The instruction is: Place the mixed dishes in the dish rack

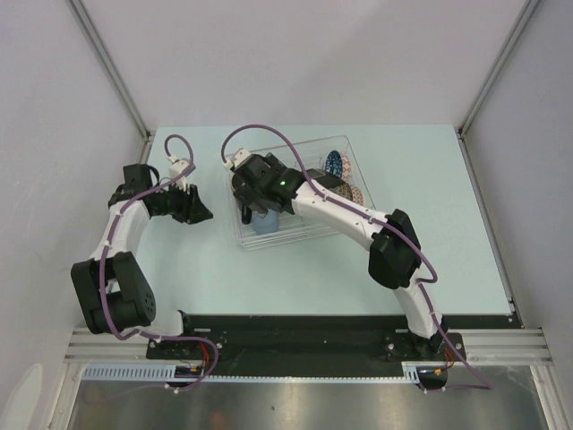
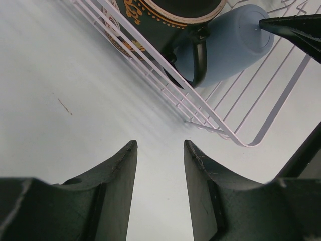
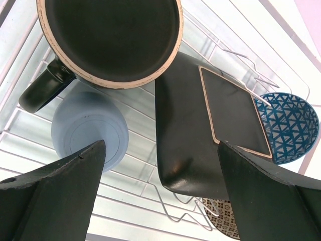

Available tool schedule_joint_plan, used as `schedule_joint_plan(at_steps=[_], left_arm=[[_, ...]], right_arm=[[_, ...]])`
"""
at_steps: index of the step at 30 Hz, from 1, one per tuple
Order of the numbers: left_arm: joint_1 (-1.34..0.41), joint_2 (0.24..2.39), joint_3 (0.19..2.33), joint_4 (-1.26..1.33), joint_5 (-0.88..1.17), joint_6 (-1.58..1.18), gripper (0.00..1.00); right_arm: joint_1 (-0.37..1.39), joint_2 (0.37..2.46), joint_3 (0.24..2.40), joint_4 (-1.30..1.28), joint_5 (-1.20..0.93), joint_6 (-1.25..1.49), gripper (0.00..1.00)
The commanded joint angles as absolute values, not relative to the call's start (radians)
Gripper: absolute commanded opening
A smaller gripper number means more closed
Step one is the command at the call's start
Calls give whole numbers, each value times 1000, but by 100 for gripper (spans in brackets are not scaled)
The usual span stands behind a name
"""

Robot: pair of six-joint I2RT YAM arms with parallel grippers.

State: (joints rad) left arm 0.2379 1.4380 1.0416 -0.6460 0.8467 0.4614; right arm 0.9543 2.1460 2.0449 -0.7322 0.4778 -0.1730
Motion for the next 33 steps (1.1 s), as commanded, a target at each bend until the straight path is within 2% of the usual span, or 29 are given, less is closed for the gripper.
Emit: schedule_joint_plan(at_steps=[1, 12, 16, 19, 20, 24, 28, 33], left_arm=[[244, 1427, 1051, -637, 896, 465, 47], [236, 1411, 1054, -592, 861, 400, 47], [203, 1402, 1055, -536, 800, 348, 47], [155, 1404, 1057, -500, 723, 310, 47], [150, 1404, 1058, -494, 721, 295, 47], [141, 1399, 1072, -494, 712, 261, 48], [138, 1345, 1048, -480, 666, 212, 47], [124, 1215, 991, -492, 575, 195, 47]], right_arm=[[962, 2099, 2088, -768, 486, -169, 100], [896, 1955, 2183, -870, 402, -92, 100], [774, 1788, 2051, -847, 290, -5, 100], [660, 1618, 1831, -764, 230, 58, 100], [638, 1577, 1706, -741, 223, 69, 100], [615, 1438, 1525, -689, 250, 104, 100], [604, 1430, 1506, -776, 294, 152, 100], [604, 1370, 1468, -753, 204, 166, 100]])
